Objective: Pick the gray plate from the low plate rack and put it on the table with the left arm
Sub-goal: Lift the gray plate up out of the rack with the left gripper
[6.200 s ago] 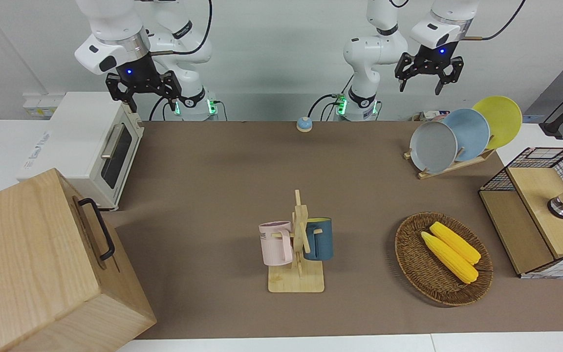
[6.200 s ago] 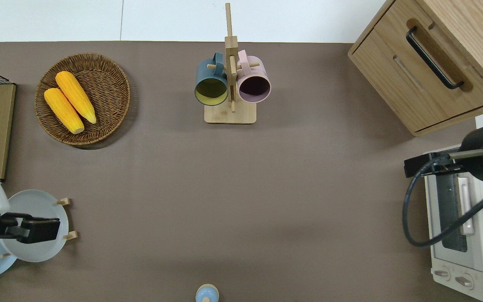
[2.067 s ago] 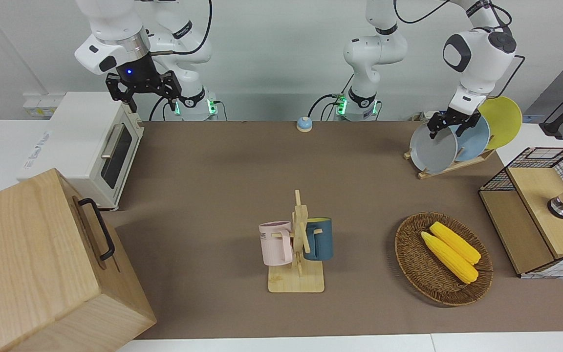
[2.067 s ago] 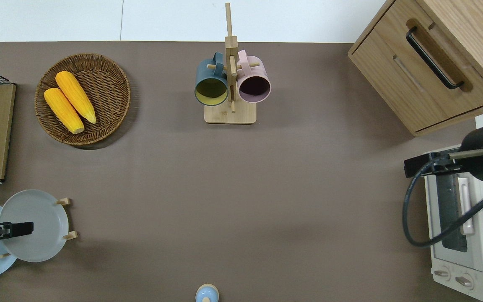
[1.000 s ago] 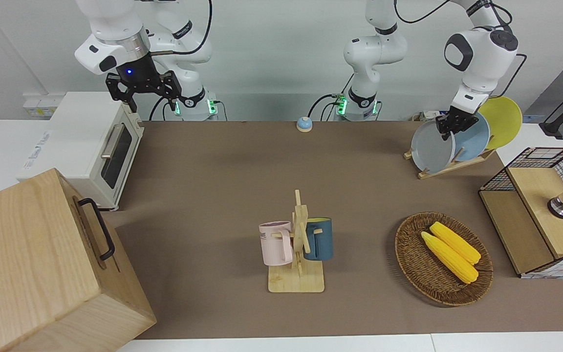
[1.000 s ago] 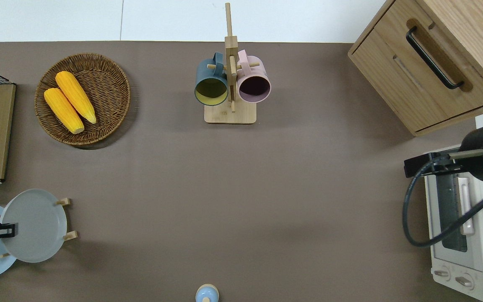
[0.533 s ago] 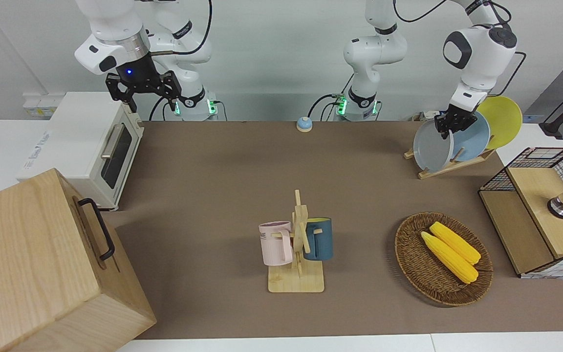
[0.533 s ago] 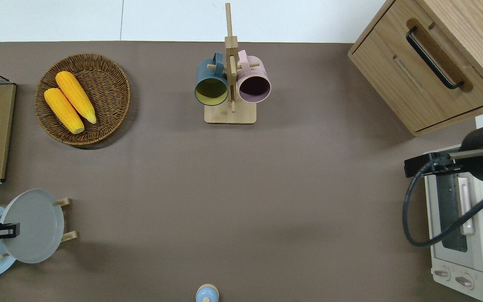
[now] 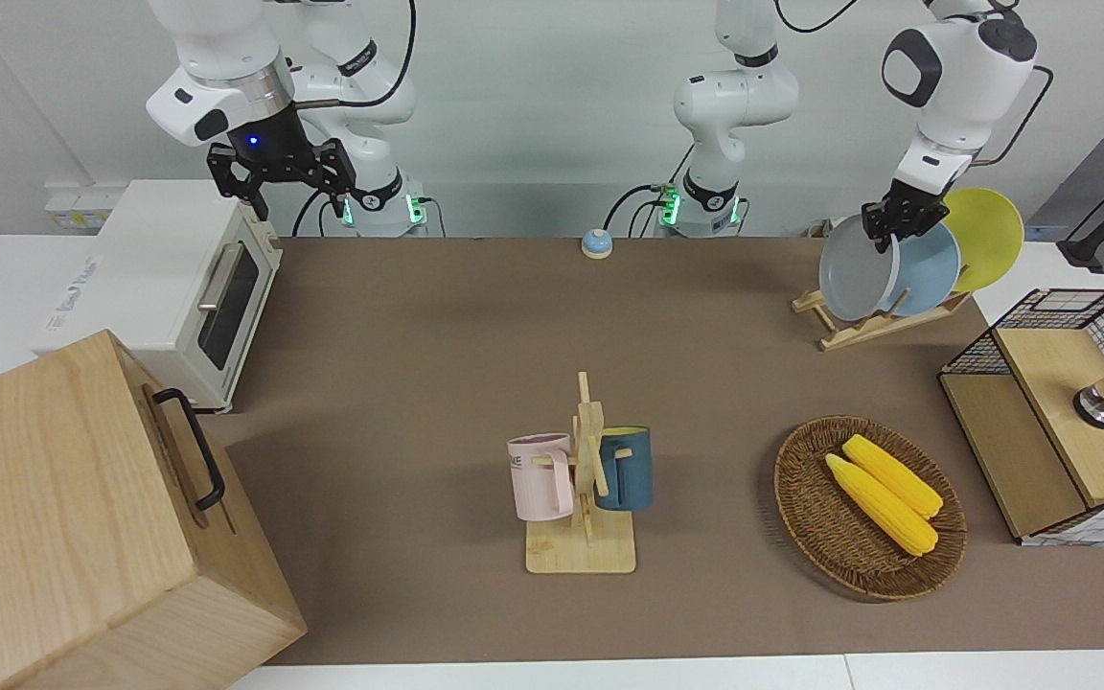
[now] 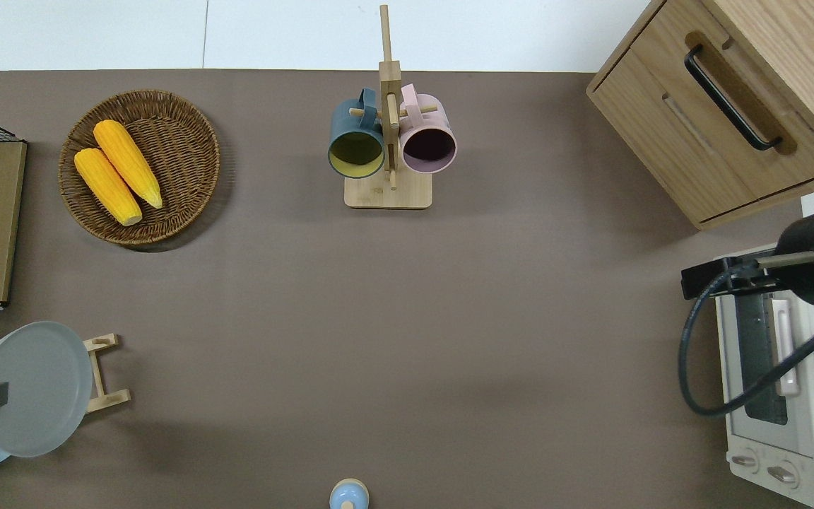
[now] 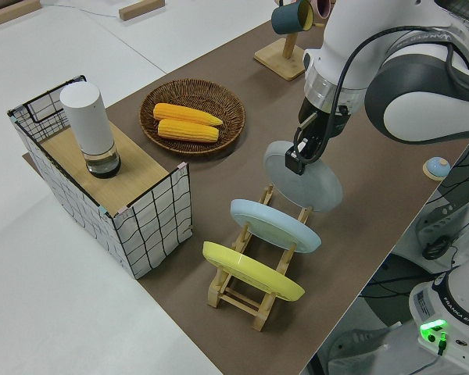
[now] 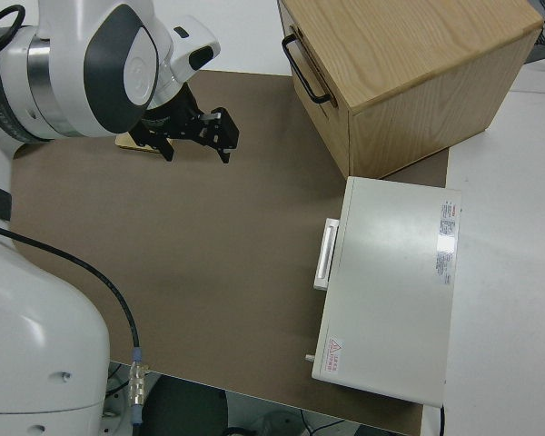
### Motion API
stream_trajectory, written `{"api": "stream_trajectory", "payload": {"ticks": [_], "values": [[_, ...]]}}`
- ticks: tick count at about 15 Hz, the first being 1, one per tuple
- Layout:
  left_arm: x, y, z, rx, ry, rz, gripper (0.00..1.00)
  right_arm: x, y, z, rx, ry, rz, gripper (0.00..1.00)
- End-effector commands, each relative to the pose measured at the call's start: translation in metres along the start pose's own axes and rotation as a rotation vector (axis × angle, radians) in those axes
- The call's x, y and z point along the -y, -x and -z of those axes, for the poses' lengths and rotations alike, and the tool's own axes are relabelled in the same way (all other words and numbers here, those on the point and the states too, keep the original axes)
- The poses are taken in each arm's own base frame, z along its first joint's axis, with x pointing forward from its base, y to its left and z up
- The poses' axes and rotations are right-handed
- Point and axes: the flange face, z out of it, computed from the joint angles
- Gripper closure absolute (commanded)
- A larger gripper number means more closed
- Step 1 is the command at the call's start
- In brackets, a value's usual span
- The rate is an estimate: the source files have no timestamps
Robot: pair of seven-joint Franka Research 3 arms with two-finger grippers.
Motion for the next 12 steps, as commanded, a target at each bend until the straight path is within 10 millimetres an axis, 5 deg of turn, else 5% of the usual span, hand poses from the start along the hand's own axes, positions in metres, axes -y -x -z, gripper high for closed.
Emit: {"api": "stream_trajectory", "payload": {"ticks": [1,7,12], "values": [[-0.007,0.000,0.032,0.024,-0.012,0.008,1.00,0.001,0.003,0.003,0.006,-0.006,0.001,0.013],[-0.039,-0.002,0.071,0.067,0.037,0.068,1.00,0.000,0.003,0.003,0.006,-0.007,0.001,0.013],[-0.052,0.008,0.077,0.109,0.183,0.096,1.00,0.001,0.003,0.003,0.006,-0.006,0.001,0.011]]}}
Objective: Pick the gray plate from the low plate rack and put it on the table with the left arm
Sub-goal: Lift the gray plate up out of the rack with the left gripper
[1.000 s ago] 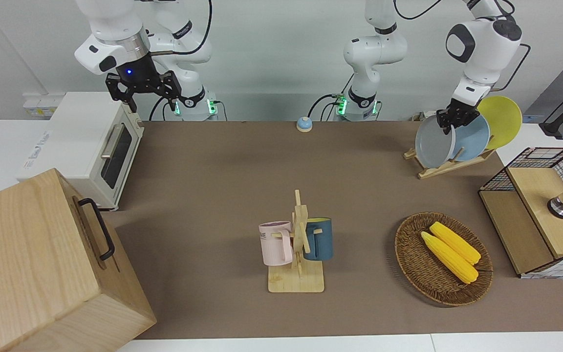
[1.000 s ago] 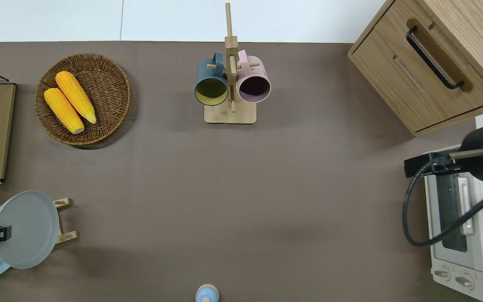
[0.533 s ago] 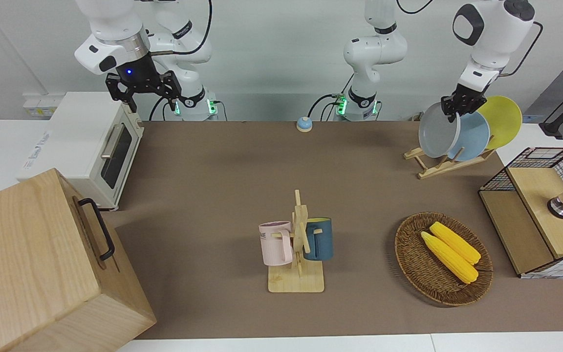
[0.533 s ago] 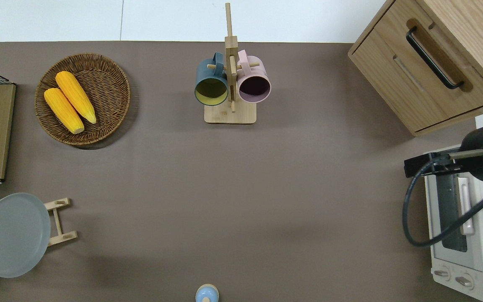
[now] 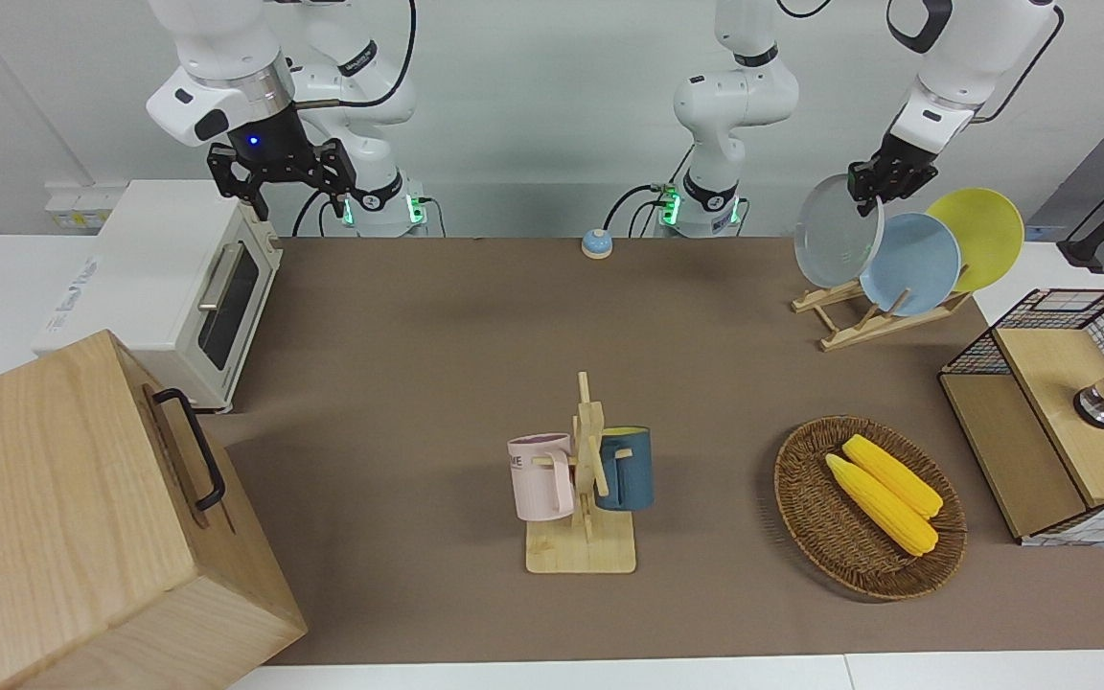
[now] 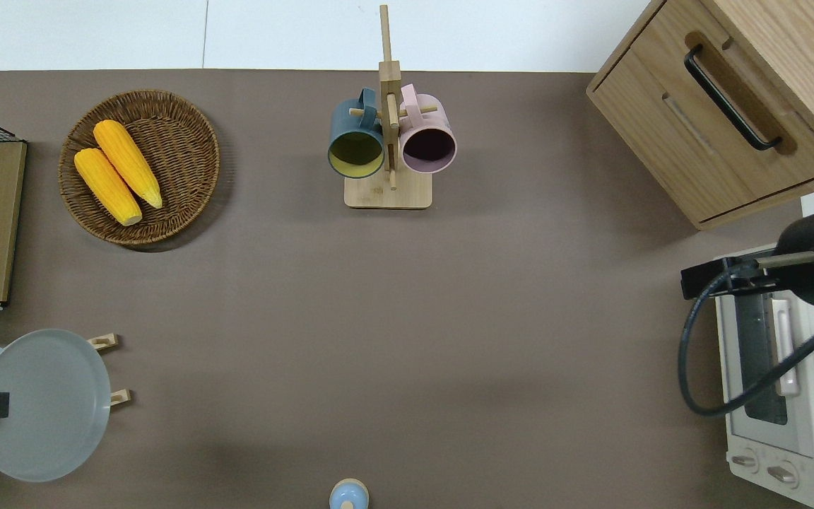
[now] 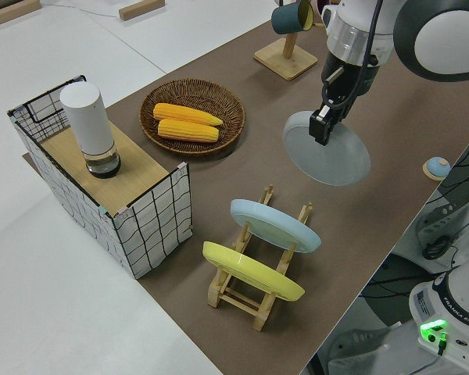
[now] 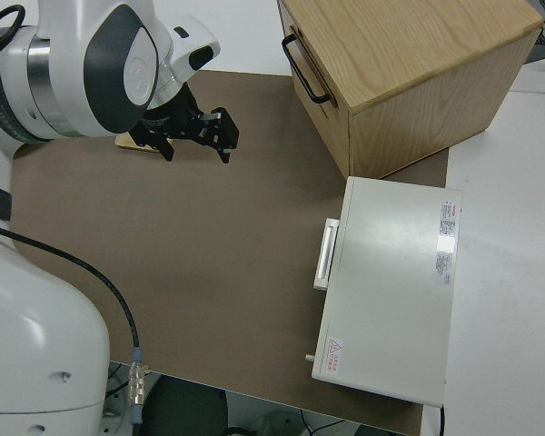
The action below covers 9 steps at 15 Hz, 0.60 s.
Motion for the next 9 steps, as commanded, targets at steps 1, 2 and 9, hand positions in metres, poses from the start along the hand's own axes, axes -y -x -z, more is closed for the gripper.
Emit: {"api": "stream_trajectory", "payload": {"ticks": [1,2,9], "values": [[-0.008,0.010,0.006,0.037,0.135,0.029,1.00,0.000,0.003,0.003,0.006,-0.007,-0.001,0.011],[-0.011,0.012,0.005,0.048,0.179,0.032,1.00,0.000,0.003,0.003,0.006,-0.007,0.001,0.011],[-0.025,0.014,-0.014,0.111,0.346,0.031,1.00,0.000,0.003,0.003,0.006,-0.007,0.001,0.011]]}}
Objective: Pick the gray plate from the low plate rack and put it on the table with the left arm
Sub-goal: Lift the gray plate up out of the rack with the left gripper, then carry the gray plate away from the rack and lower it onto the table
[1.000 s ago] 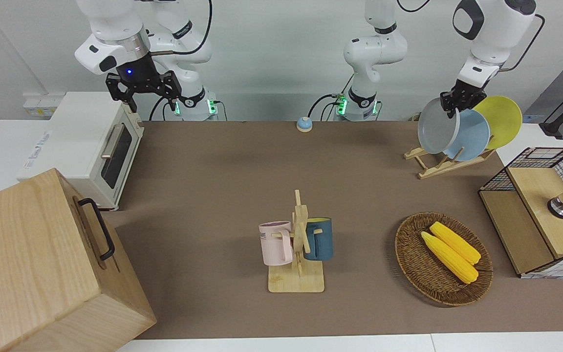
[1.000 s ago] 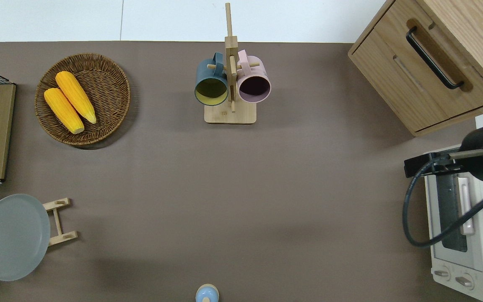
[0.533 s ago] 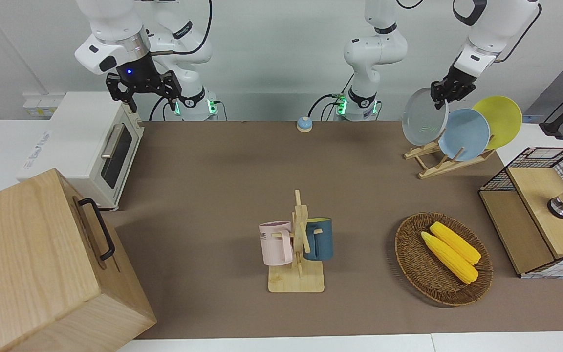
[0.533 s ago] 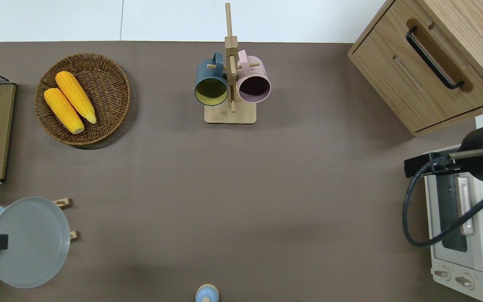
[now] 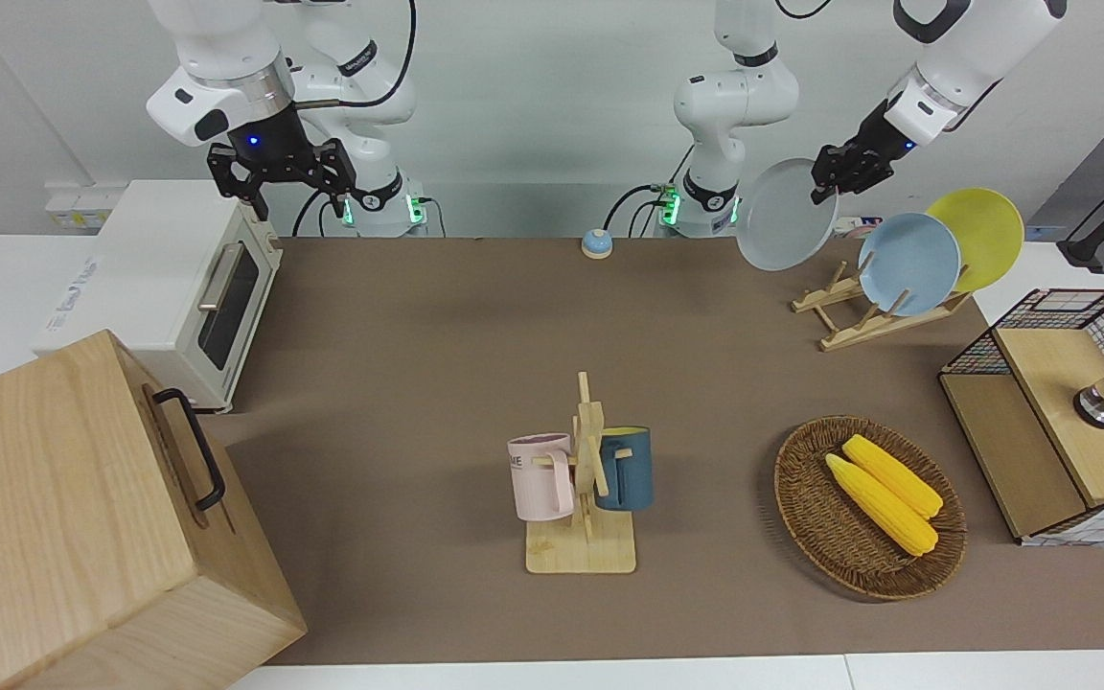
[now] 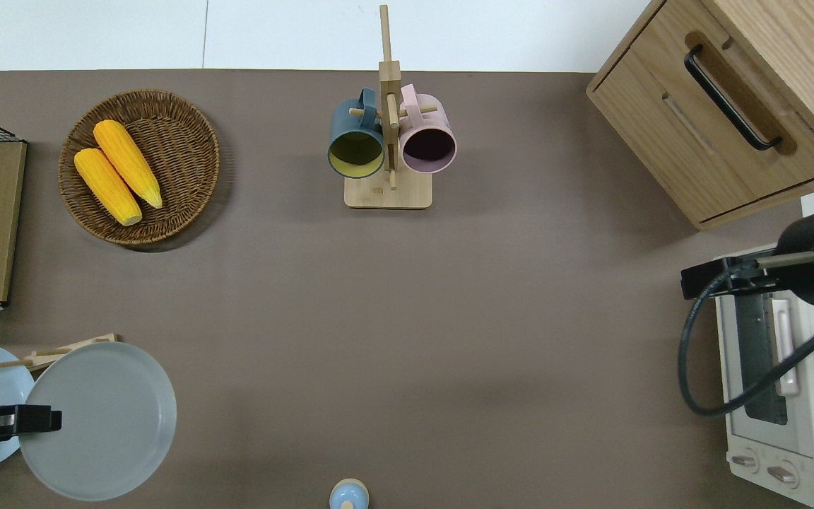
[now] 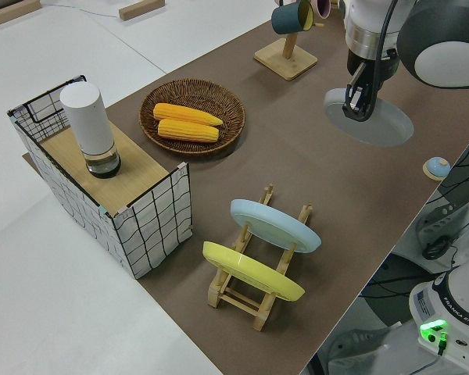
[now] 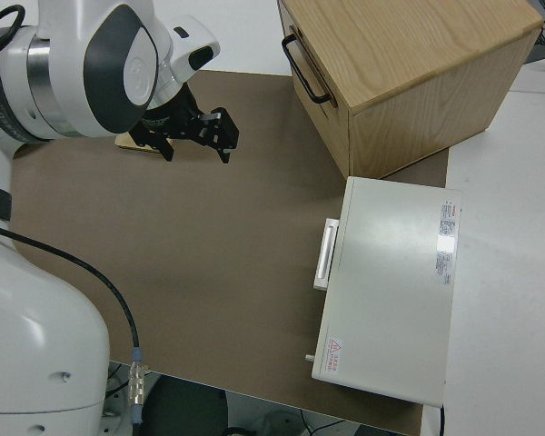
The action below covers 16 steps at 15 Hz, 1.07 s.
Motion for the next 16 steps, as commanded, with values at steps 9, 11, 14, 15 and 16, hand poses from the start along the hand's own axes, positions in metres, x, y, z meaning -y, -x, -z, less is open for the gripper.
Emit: {"api": "stream_trajectory", "payload": {"ticks": [9,11,14,15,16], "values": [[0.007,-0.016,-0.057,0.091,0.175,-0.038,1.00,0.000,0.003,0.003,0.006,-0.007,-0.001,0.011],[0.014,-0.020,-0.072,0.114,0.210,-0.078,1.00,0.000,0.003,0.003,0.006,-0.007,-0.001,0.011],[0.032,-0.023,-0.093,0.121,0.238,-0.113,1.00,0.000,0.003,0.003,0.006,-0.007,-0.001,0.011],[0.035,-0.026,-0.102,0.123,0.246,-0.122,1.00,0.001,0.003,0.003,0.006,-0.006,0.001,0.011],[0.038,-0.030,-0.110,0.128,0.256,-0.133,1.00,0.001,0.003,0.003,0.006,-0.006,0.001,0.013]]}}
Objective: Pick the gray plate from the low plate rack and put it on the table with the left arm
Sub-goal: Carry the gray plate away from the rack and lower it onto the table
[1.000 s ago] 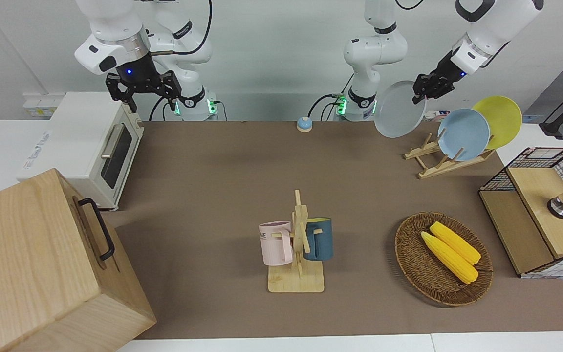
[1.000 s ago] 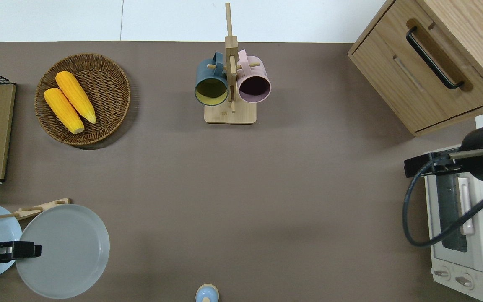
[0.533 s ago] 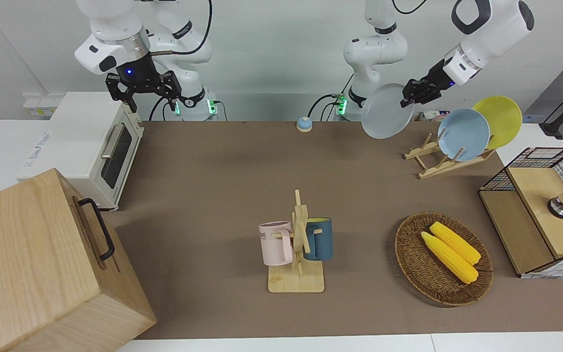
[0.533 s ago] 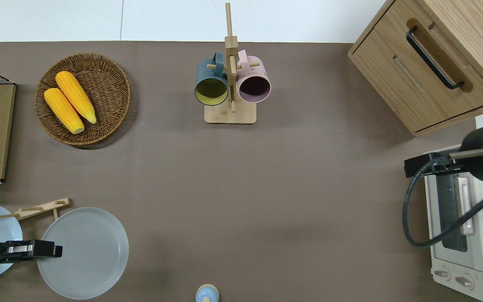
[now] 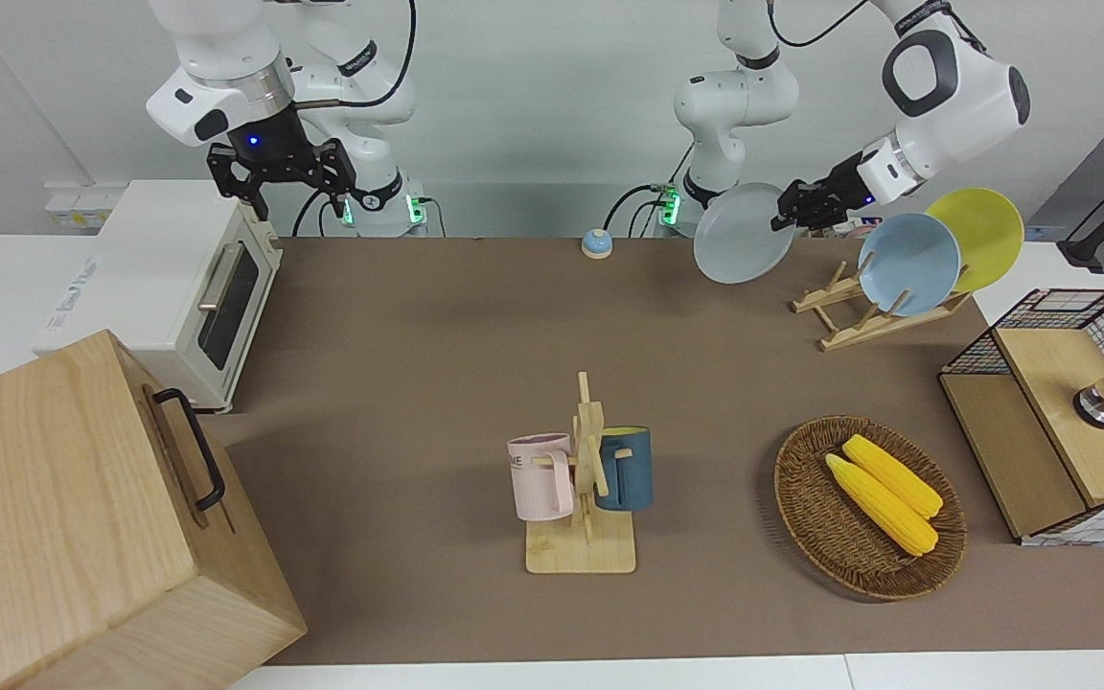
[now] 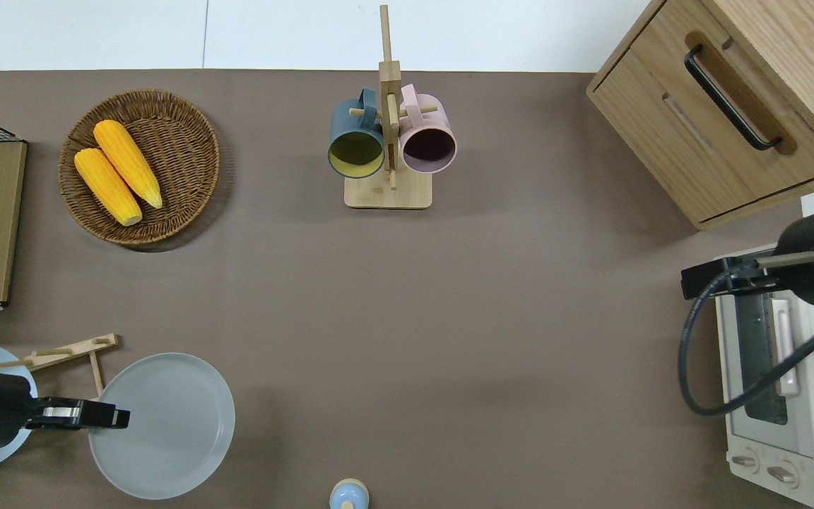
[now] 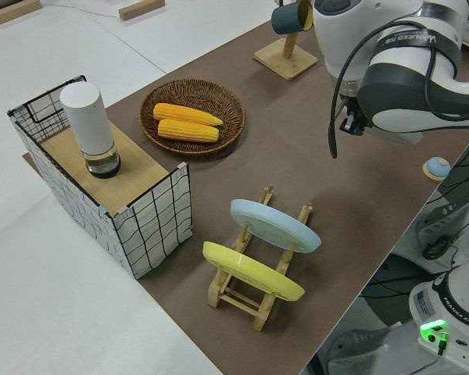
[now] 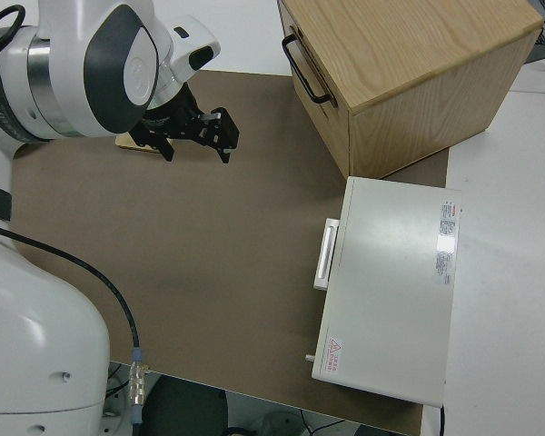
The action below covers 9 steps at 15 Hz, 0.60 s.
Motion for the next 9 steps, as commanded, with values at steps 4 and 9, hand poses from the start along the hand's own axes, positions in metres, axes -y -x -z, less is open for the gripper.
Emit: {"api": "stream_trajectory", "payload": {"ticks": [4,9], "values": [[0.031,-0.016,-0.041,0.009,0.054,-0.088,1.00,0.001,0.003,0.003,0.006,-0.006,0.001,0.011],[0.048,-0.023,-0.066,0.012,0.051,-0.101,1.00,0.001,0.003,0.003,0.006,-0.006,0.001,0.011]]}}
